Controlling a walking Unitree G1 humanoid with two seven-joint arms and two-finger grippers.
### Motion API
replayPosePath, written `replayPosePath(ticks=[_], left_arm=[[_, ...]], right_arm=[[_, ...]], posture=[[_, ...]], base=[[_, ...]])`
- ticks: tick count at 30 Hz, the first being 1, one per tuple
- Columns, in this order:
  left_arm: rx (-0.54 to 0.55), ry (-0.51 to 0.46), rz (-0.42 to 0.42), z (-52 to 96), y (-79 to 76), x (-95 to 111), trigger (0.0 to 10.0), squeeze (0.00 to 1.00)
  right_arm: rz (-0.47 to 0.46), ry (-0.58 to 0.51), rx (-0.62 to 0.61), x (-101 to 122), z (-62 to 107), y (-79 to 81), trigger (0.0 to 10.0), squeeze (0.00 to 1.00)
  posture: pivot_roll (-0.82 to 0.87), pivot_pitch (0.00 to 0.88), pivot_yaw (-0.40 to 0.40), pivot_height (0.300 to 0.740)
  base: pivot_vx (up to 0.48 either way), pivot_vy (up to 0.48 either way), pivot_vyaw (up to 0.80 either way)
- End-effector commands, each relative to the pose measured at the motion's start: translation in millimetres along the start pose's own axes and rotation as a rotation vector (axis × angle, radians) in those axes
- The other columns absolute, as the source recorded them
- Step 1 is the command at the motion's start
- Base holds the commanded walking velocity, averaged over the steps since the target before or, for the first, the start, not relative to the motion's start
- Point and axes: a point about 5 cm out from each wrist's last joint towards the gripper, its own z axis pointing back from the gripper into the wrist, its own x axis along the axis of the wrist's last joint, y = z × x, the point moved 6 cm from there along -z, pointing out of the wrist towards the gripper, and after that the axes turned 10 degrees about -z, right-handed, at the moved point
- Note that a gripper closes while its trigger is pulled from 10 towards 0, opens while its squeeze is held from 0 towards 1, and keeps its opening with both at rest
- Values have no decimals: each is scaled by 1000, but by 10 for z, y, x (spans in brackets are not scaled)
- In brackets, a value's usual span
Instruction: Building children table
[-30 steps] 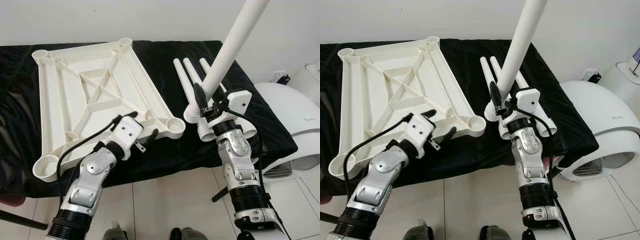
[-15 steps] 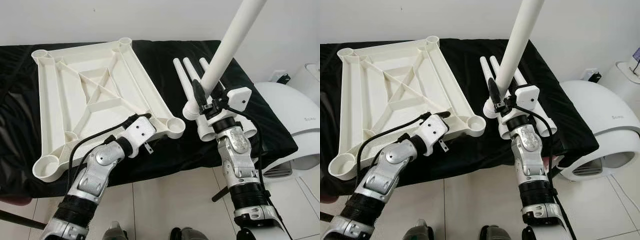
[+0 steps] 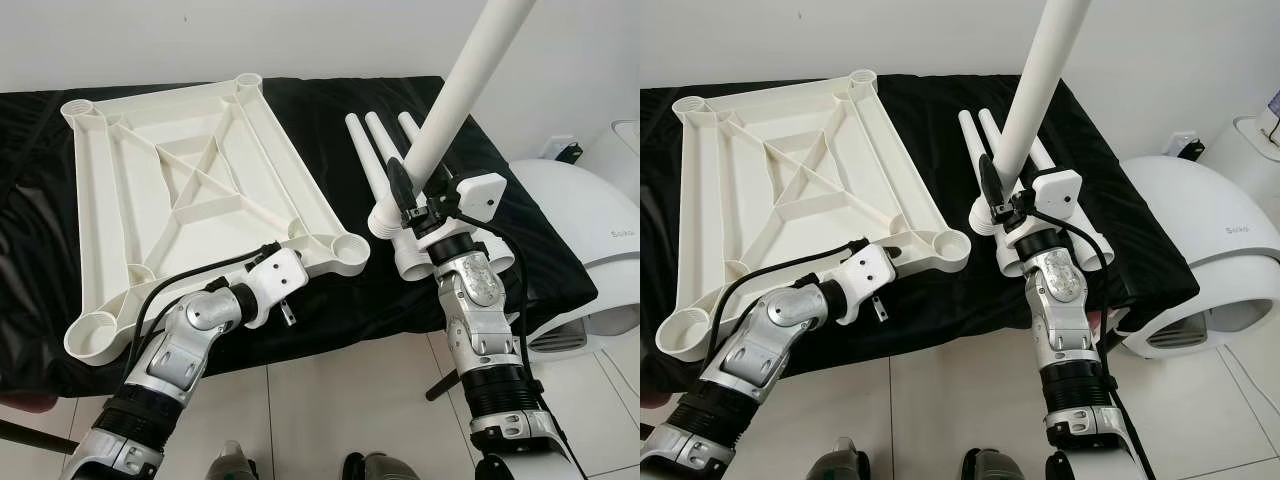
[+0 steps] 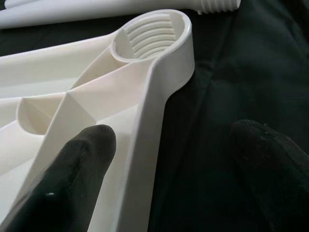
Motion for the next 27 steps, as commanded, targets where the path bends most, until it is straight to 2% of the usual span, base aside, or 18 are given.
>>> replayPosePath(ticks=[1,4,6,8,9,11,12,13,14,15,24,25,26,27], left_arm=[[-11,1,18,0,-20,-5,10000,0],[1,-13,65,-10,45,48,10000,0],[-11,-3,97,-17,64,51,6000,0],[-11,5,106,-19,75,39,6235,0],[-16,13,120,-20,75,26,4941,0],[-18,19,132,-21,82,18,4980,0],[-21,23,142,-22,86,13,4549,0],[-24,24,148,-23,88,15,6039,0],[-26,25,153,-28,90,18,6039,0],[-38,26,158,-33,78,21,9804,0],[-91,59,175,-51,22,4,10000,0],[-104,67,176,-53,7,-7,9294,0],[-120,75,174,-52,-11,-15,5059,0],[-129,78,172,-49,-21,-18,5059,0]], right_arm=[[22,-22,2,62,3,-17,10000,0],[21,-22,6,61,2,-7,10000,0],[22,-21,14,59,-6,11,10000,0],[22,-21,18,59,-10,18,10000,0],[23,-22,21,60,-12,25,10000,0],[25,-22,24,62,-15,30,10000,0],[25,-22,26,62,-14,34,10000,0],[26,-22,27,63,-12,37,10000,0],[27,-22,28,63,-12,38,10000,0],[28,-21,29,64,-12,40,10000,0],[33,-25,30,77,-18,43,10000,0],[34,-26,30,81,-19,43,10000,0],[35,-27,30,84,-19,44,10000,0],[35,-28,30,85,-19,45,10000,0]], posture=[[37,110,-10,740],[41,108,-7,740],[41,107,-7,740],[39,106,-7,740],[39,105,-6,740],[37,103,-7,740],[37,103,-6,740],[35,102,-7,740],[35,102,-7,740],[34,102,-8,740],[28,105,0,740],[28,106,1,740],[27,106,2,740],[26,108,3,740]], base=[[0,0,0],[0,0,0],[0,0,0],[0,0,0],[0,0,0],[0,0,0],[0,0,0],[0,0,0],[0,0,0],[0,0,0],[0,0,0],[0,0,0],[0,0,0],[0,0,0]])
